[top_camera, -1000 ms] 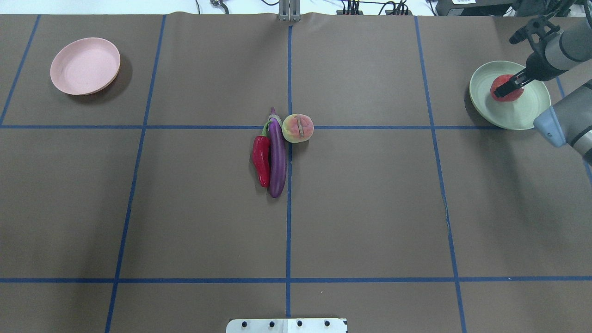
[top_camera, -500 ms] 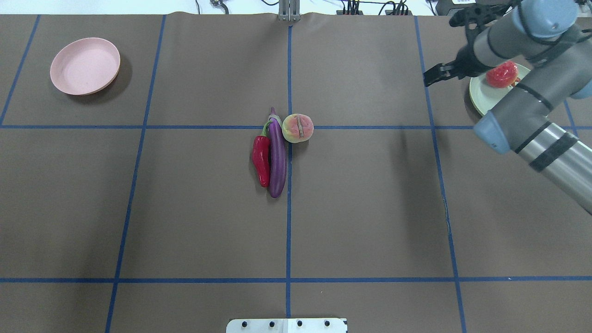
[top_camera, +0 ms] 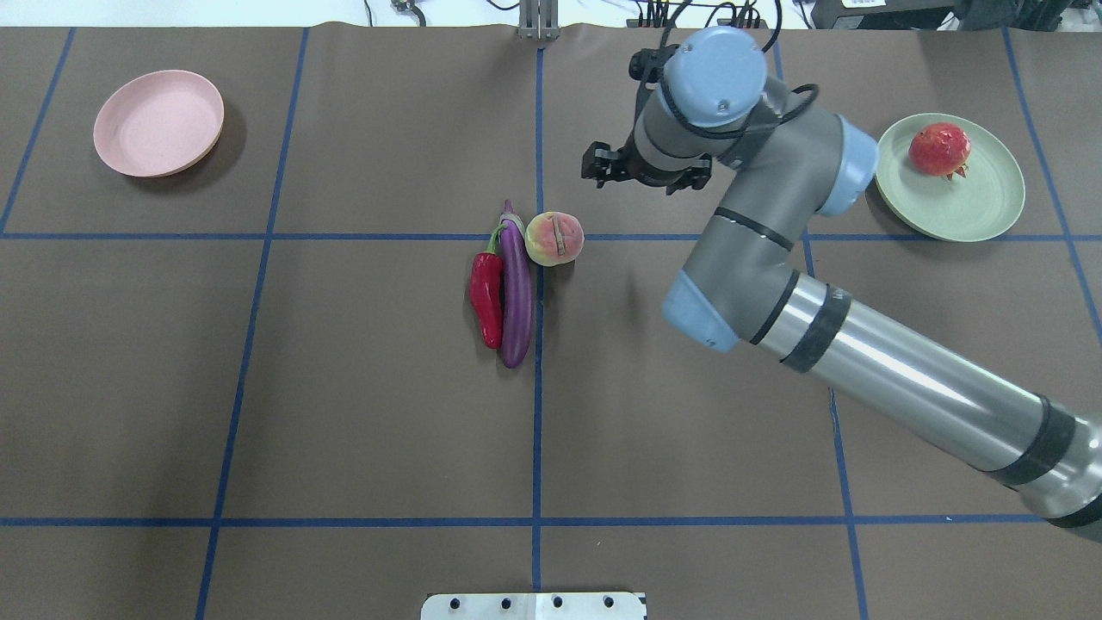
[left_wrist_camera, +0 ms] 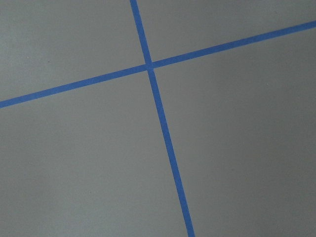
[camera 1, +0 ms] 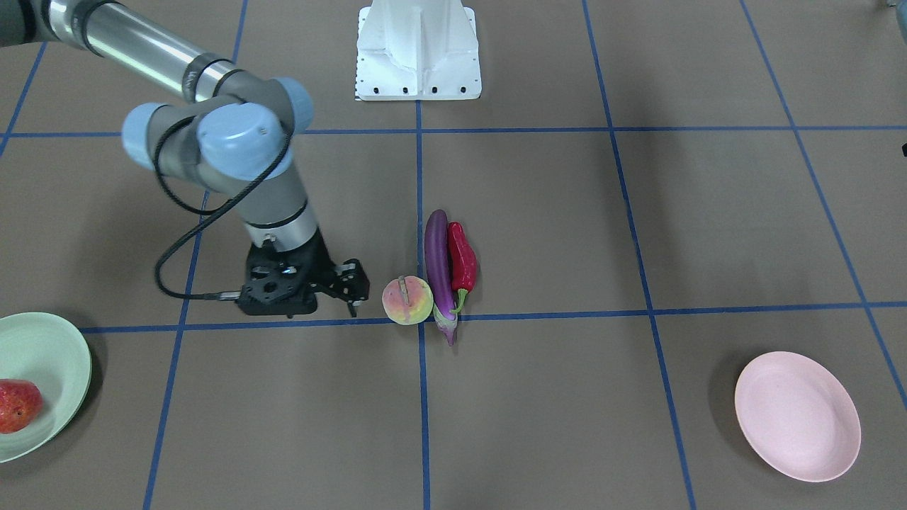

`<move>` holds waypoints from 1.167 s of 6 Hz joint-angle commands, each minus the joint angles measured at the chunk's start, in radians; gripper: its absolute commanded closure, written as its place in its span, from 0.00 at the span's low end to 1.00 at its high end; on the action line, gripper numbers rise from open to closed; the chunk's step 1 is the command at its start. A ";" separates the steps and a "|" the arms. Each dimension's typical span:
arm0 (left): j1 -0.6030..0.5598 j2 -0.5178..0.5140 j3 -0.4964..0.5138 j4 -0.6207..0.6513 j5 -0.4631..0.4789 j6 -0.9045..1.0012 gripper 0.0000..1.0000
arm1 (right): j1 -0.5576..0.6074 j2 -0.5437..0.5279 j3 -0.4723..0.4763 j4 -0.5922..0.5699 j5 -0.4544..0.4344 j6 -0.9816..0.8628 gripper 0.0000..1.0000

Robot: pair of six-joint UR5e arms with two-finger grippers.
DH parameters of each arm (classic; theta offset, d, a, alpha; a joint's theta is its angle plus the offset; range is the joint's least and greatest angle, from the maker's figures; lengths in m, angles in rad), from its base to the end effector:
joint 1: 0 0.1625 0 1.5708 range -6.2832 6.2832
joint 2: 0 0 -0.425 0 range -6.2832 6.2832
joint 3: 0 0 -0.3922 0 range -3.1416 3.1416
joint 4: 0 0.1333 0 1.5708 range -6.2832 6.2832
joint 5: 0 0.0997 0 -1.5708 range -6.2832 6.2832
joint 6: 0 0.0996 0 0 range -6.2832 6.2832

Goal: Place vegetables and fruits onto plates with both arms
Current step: 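Move the right gripper back to the pink peach and grasp it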

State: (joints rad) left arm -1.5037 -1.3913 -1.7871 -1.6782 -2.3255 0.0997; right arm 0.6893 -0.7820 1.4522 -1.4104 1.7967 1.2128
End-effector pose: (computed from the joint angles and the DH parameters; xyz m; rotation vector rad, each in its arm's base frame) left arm -0.0364 -0.4286 0.6237 0.1498 0.7524 0.2130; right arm -0.5065 -0.5613 0.2102 0.2297 -0.8240 0.2171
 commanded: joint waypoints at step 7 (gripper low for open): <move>0.000 0.000 0.002 0.000 0.000 0.000 0.00 | -0.120 0.052 -0.088 0.079 -0.131 0.125 0.00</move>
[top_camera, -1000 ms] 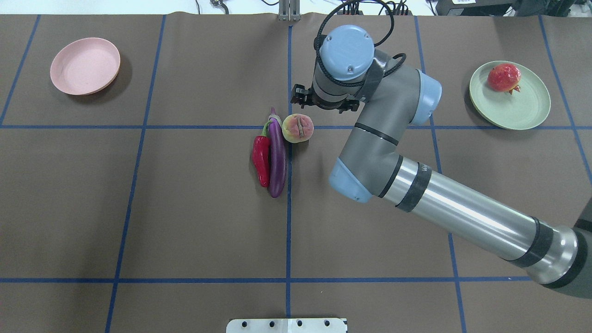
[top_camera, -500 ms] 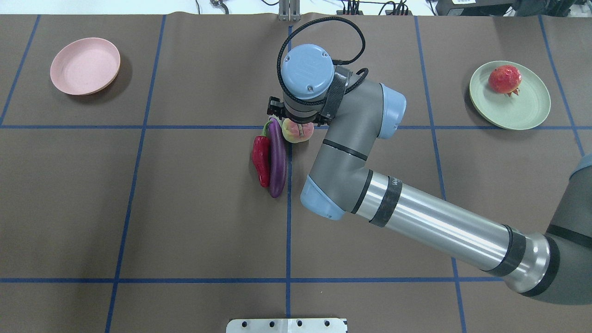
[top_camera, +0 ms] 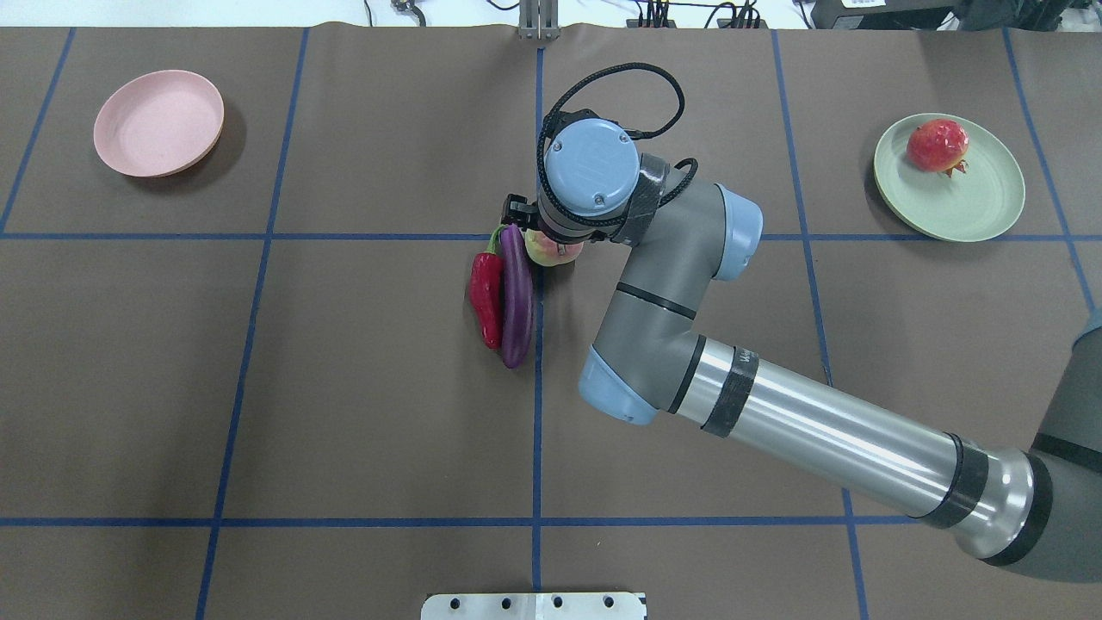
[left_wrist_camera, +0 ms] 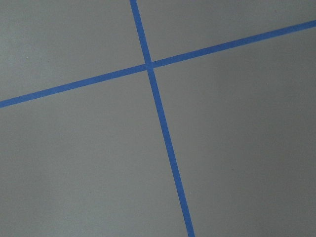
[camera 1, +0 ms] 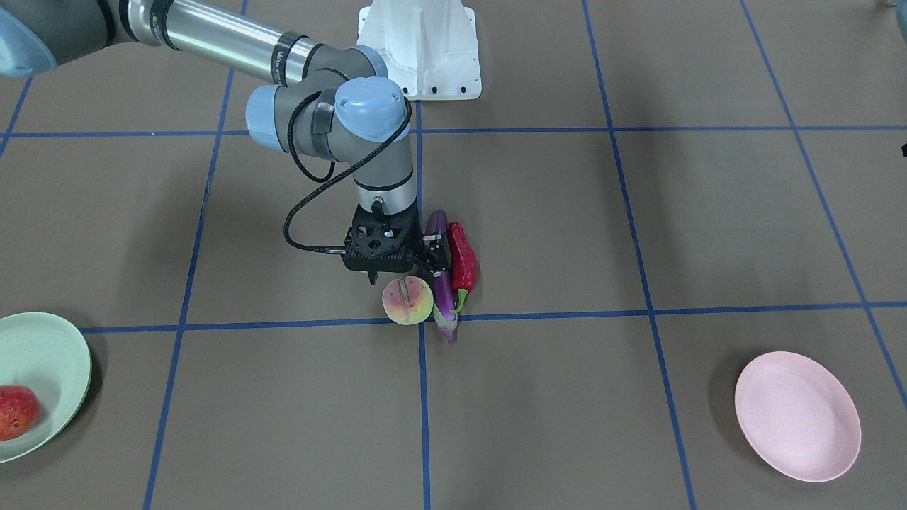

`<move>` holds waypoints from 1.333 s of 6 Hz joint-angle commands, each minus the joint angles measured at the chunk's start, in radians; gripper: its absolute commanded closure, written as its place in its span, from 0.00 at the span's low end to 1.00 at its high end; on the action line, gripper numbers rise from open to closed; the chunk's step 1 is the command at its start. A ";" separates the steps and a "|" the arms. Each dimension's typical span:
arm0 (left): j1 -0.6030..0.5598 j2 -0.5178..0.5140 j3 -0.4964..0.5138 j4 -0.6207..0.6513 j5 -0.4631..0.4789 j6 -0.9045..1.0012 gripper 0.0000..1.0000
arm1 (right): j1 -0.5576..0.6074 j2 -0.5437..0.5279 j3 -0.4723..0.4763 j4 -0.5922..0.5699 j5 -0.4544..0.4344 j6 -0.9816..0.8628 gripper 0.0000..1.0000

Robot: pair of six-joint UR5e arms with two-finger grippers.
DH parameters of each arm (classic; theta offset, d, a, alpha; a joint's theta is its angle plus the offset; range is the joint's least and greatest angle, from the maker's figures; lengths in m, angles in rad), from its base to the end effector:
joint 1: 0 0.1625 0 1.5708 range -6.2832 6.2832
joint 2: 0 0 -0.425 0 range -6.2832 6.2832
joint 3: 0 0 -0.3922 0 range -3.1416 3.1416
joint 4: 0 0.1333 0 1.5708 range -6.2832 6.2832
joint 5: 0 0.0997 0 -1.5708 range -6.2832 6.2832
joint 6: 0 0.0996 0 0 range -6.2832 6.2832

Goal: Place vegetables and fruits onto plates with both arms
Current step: 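Move the right gripper back to the pink peach and grasp it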

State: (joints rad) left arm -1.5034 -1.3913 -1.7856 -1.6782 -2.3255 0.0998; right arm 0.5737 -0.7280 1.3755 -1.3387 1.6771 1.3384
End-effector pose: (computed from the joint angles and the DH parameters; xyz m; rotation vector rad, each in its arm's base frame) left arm -0.0363 -0.4285 0.6245 0.1483 0.7525 0.2128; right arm -0.5801 -0.5210 0.1950 0.2541 -0.8501 0.2720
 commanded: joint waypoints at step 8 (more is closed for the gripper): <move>0.000 -0.005 -0.001 0.000 0.000 0.000 0.00 | -0.021 0.005 -0.110 0.116 -0.053 0.002 0.02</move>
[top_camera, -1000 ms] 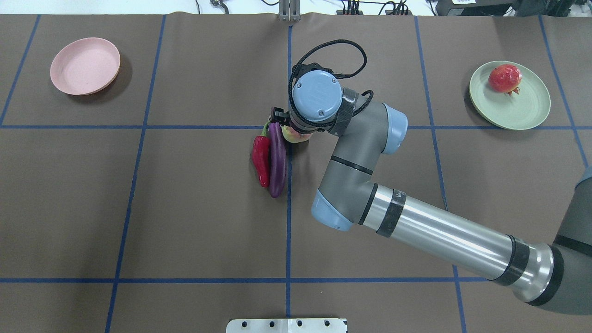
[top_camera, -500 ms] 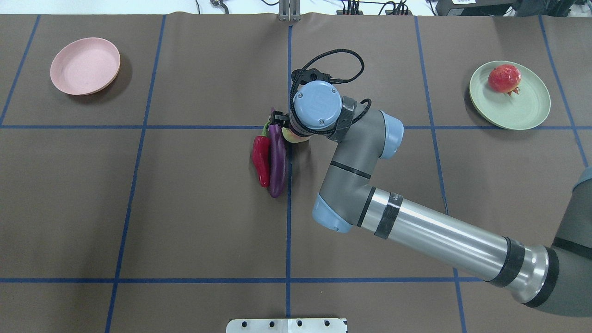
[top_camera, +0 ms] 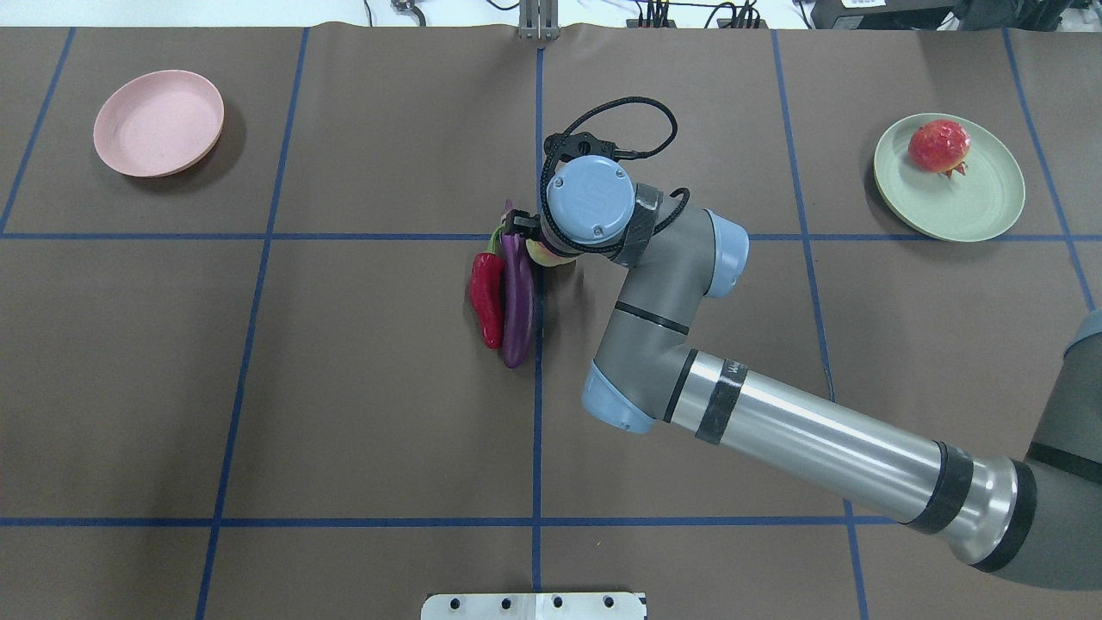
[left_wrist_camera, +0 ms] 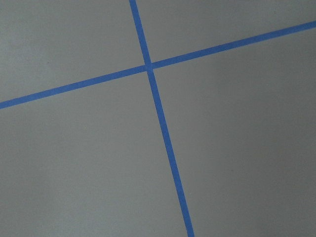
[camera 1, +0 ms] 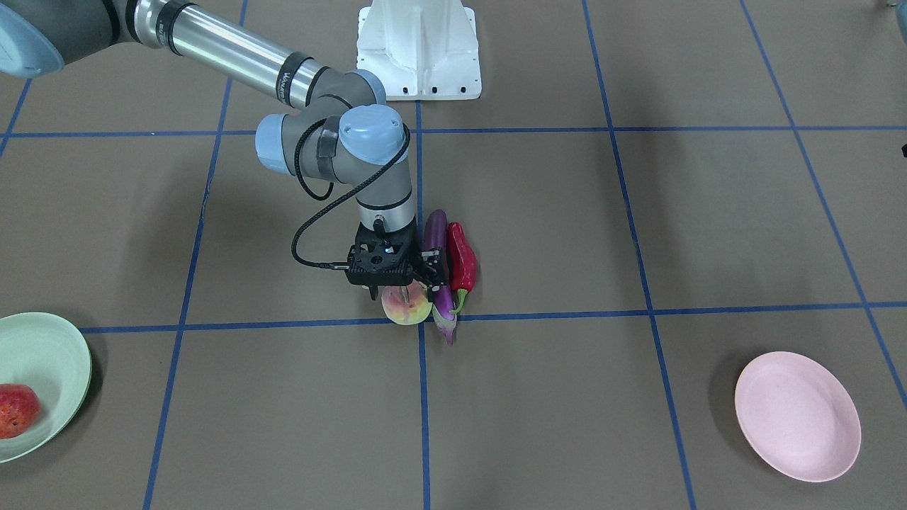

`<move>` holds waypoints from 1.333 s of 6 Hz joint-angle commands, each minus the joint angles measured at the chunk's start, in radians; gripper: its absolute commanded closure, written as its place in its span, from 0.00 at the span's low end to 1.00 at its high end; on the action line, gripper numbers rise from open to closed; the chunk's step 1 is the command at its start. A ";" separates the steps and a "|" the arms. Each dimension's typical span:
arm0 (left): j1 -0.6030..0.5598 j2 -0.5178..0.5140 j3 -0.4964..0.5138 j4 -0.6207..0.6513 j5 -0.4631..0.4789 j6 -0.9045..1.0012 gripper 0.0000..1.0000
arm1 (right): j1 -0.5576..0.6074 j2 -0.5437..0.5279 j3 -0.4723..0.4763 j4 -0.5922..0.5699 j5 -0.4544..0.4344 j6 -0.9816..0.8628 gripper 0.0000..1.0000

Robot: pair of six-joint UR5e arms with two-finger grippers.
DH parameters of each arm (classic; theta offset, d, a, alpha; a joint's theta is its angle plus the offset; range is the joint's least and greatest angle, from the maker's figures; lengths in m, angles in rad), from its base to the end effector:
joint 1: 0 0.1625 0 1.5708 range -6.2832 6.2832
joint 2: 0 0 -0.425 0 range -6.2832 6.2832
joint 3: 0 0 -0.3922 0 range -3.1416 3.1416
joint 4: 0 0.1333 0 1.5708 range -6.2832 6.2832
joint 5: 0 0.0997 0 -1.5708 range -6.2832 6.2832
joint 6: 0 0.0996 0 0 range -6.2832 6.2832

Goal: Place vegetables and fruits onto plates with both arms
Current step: 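Move the right gripper back to the pink peach and grasp it, then carry the peach with the right gripper to the green plate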

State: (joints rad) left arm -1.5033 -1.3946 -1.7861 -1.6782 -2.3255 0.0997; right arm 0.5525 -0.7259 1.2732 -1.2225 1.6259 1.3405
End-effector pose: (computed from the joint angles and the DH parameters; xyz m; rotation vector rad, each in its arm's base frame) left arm -0.0361 -0.4300 0.6228 0.1519 0.7524 0.2142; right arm -0.6077 -0.5248 0.2249 0.2951 -0.8501 0.2756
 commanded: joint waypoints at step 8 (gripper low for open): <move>0.000 -0.006 -0.001 -0.002 0.000 0.000 0.00 | 0.348 -0.241 0.167 0.001 0.289 -0.570 1.00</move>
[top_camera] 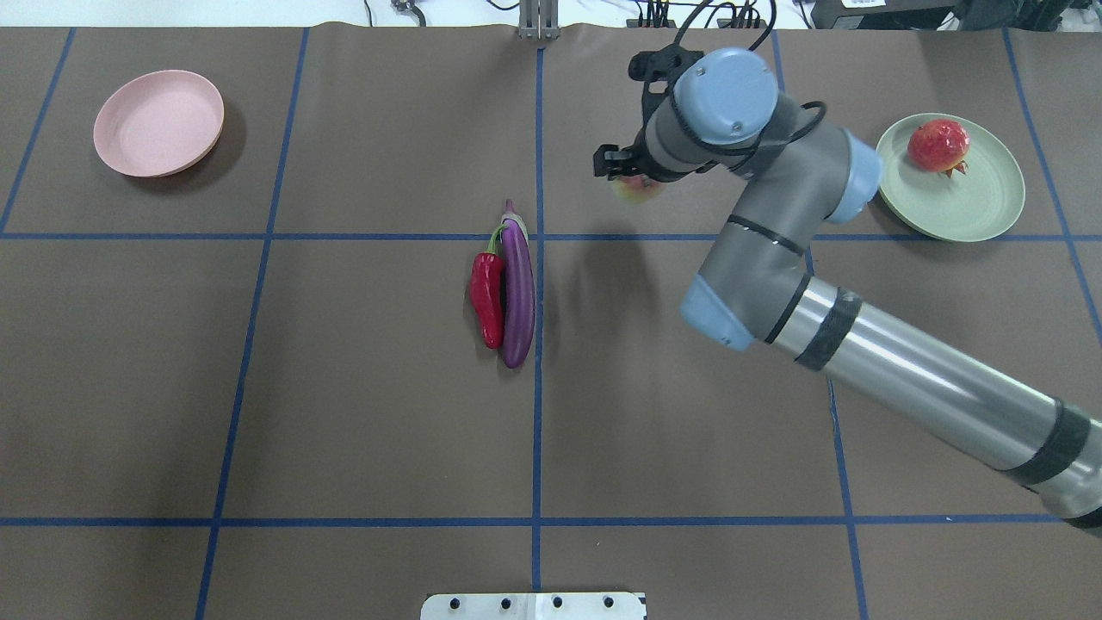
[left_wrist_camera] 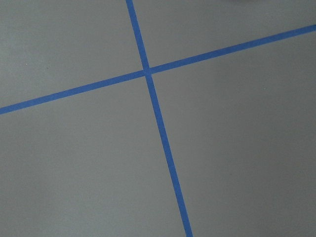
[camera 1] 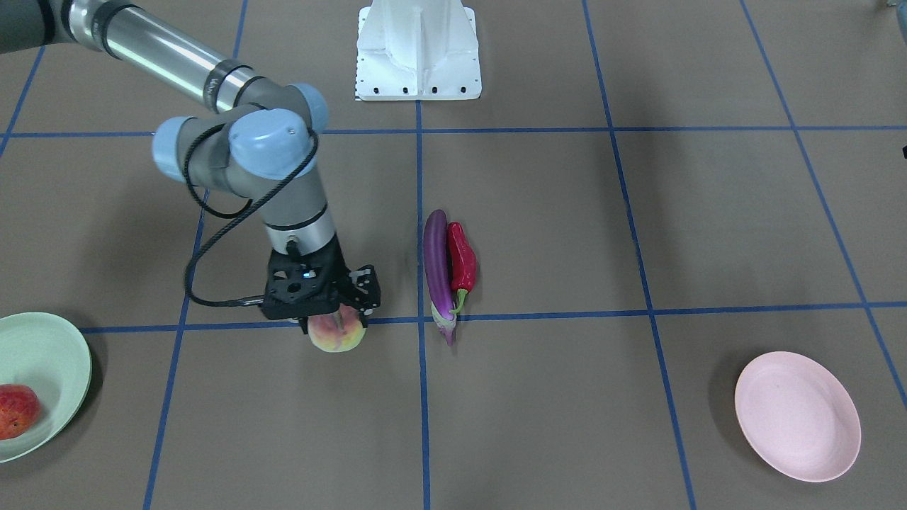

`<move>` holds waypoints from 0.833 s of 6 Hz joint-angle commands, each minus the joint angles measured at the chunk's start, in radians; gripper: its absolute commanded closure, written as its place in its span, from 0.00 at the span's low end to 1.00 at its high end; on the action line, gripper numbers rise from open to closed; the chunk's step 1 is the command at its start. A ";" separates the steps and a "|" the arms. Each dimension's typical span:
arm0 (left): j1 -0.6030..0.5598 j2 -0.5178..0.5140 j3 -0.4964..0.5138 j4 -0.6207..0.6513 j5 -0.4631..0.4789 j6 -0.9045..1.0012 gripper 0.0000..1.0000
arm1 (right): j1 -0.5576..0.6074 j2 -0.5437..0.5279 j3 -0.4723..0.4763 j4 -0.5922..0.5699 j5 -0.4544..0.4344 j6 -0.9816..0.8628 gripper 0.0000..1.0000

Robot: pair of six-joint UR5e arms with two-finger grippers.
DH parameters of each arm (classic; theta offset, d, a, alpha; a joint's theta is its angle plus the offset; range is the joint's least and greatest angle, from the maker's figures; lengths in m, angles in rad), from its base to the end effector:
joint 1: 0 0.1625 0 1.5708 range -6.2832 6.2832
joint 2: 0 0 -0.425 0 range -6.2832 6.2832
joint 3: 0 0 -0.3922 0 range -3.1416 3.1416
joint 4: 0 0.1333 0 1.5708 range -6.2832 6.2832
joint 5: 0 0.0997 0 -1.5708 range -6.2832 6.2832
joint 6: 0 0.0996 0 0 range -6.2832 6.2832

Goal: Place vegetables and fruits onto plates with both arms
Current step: 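Carry the peach with the right gripper to the green plate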

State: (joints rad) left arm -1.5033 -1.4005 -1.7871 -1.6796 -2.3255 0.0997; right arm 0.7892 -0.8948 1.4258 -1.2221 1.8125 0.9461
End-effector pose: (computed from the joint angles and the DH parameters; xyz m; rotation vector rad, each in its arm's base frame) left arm -0.0360 -0.4329 0.6196 0.1598 0.7522 0.2173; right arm -0.4451 -0.6039 0.2802 0.3966 -0.8119 0.0468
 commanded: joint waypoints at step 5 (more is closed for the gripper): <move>0.000 -0.003 0.000 0.000 0.000 0.000 0.00 | 0.418 -0.498 -0.069 0.243 0.387 -0.798 0.71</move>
State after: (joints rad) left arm -1.5033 -1.4030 -1.7860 -1.6797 -2.3255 0.0997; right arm 1.1812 -1.3547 1.3976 -0.9919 2.1886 0.2233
